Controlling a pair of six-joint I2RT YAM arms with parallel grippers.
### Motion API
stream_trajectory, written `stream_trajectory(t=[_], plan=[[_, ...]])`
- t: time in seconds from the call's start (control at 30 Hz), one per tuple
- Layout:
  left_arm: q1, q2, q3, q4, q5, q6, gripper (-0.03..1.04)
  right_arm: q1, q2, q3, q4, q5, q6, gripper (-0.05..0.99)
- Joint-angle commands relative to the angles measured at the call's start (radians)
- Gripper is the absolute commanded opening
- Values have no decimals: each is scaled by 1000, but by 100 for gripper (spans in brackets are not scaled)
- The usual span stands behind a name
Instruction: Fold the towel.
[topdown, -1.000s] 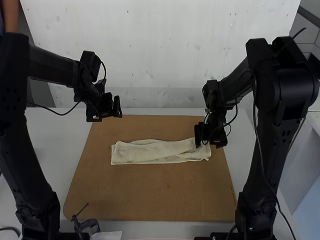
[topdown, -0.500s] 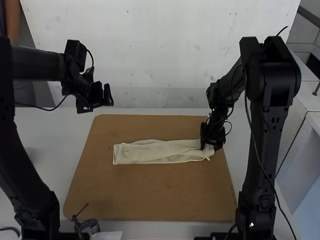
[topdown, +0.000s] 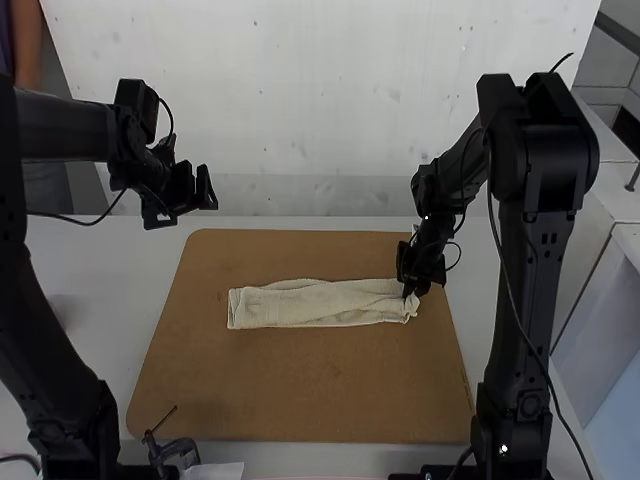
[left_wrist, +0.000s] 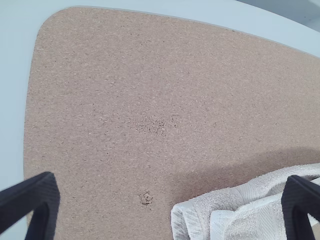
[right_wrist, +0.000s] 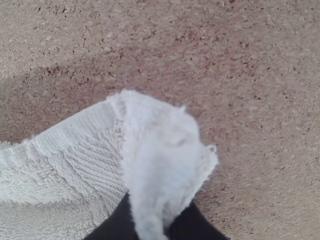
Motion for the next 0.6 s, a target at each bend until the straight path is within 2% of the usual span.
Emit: stream_trajectory(t=[0.0, 0.27, 0.57], plan=[[9, -27, 4, -5, 22, 4, 100, -50, 43, -5, -3, 11, -14, 2], [16, -37, -1, -5, 22, 7, 100, -217, -10, 40, -38, 37, -132, 2], [27, -43, -16, -5, 22, 10, 100, -383, -31, 109, -74, 37, -238, 2]])
